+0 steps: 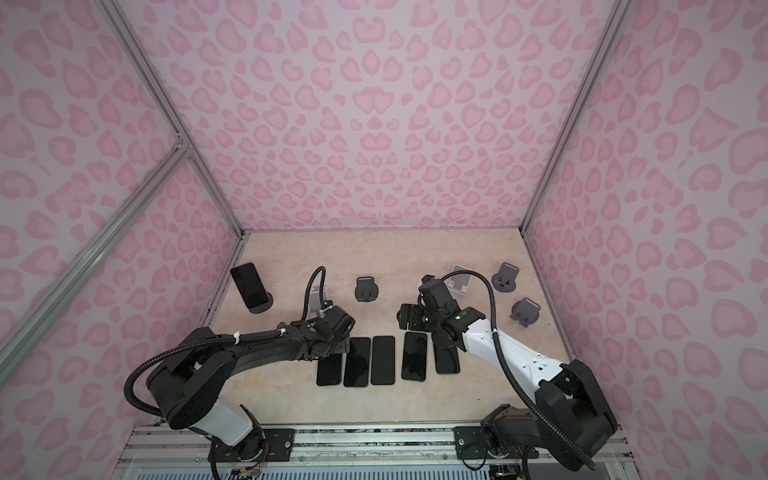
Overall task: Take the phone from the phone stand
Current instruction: 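Lower the phone flat beside the row of flat phones and open the left gripper, then raise the left gripper and draw it back from the placed phone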
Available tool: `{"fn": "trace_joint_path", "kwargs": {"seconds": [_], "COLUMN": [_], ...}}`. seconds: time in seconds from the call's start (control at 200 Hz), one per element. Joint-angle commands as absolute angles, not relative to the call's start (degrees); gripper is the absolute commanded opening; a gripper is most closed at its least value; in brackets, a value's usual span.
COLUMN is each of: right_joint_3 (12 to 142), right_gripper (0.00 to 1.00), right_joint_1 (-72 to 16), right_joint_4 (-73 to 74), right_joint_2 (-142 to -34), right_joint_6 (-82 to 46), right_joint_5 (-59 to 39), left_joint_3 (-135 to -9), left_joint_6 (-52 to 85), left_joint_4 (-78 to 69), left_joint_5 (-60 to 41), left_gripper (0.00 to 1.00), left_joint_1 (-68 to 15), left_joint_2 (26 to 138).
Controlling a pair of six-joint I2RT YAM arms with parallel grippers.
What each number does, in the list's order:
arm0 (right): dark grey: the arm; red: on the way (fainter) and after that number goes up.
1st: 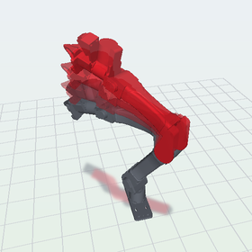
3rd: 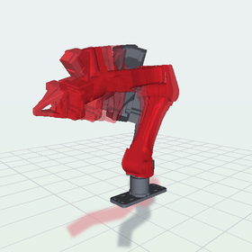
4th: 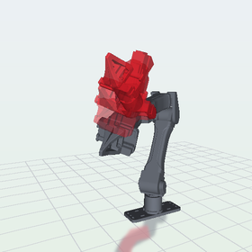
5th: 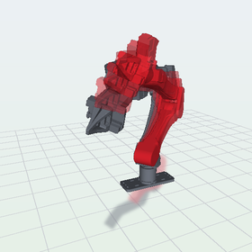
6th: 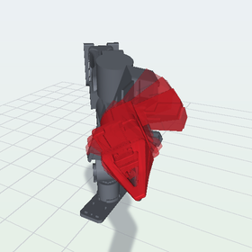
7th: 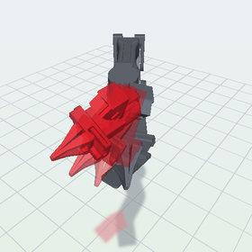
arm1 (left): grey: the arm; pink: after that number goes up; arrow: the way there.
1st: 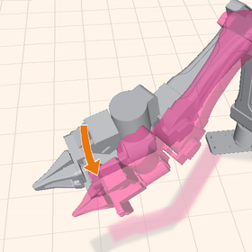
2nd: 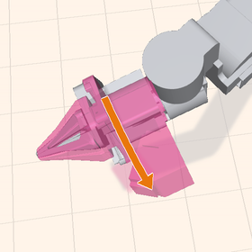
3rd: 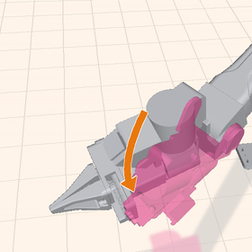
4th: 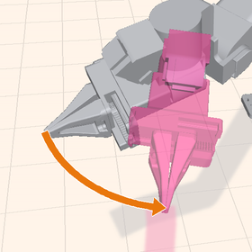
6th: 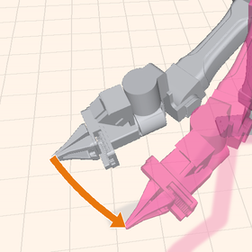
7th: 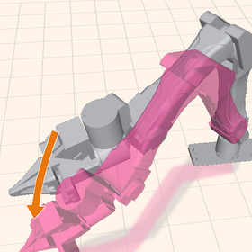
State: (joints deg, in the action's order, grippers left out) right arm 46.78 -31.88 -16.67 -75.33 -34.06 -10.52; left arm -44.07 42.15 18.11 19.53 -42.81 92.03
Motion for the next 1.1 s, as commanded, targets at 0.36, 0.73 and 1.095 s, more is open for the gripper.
{"fn": "trace_joint_path", "kwargs": {"seconds": [0.36, 0.73, 1.095], "right_joint_3": [46.5, 46.7, 50.4], "right_gripper": [0.9, 0.9, 0.91], "right_joint_1": [-31.9, -31.9, -30.5], "right_joint_4": [-17.6, -18.1, -21.4], "right_joint_2": [-74.8, -74.4, -73.5], "right_joint_6": [-34.0, -34.0, -31.8], "right_joint_5": [-10.1, -10.0, -9.3], "left_joint_3": [-43.5, -44.1, -48.7], "left_joint_6": [41.6, 41.2, 38.2], "left_joint_4": [27.6, 28.4, 33.0], "left_joint_5": [18.6, 18.1, 17.9], "left_gripper": [0.81, 0.81, 0.98], "left_joint_1": [-43.2, -43.5, -43.7], "left_joint_2": [92.5, 90.3, 78.4]}}
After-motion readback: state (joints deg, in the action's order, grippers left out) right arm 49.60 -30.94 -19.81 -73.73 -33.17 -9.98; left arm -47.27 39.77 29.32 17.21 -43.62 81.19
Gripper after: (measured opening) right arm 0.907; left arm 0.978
